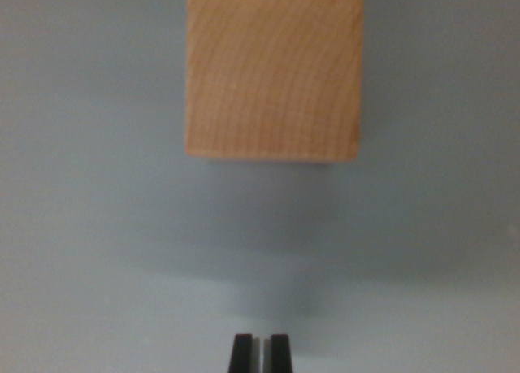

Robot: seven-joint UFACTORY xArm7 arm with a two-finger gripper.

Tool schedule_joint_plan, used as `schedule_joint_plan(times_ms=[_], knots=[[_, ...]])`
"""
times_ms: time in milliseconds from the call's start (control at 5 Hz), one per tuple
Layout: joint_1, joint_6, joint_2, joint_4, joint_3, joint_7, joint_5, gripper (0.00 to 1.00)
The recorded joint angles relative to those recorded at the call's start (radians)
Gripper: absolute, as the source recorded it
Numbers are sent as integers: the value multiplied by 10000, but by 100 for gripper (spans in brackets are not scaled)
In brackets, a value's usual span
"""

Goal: Push wooden cube

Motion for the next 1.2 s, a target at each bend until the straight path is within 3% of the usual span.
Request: schedule_joint_plan(times_ms=[1200], knots=[[15,-182,44,-147,9,41,-13,0]])
